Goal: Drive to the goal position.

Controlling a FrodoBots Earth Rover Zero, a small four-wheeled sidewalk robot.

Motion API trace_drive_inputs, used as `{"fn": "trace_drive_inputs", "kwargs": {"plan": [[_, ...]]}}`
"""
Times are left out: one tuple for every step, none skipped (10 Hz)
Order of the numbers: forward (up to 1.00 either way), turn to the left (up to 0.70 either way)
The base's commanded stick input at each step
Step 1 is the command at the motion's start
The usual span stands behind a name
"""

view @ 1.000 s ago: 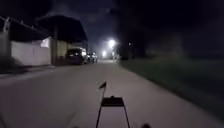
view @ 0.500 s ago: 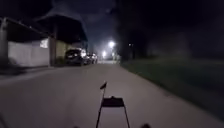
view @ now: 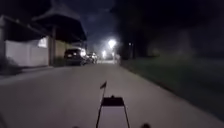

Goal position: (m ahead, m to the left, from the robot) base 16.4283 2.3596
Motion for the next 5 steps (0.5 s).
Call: {"fn": "trace_drive_inputs", "kwargs": {"plan": [[0.5,0.0],[0.5,0.0],[0.5,0.0],[0.5,0.0],[0.5,0.0]]}}
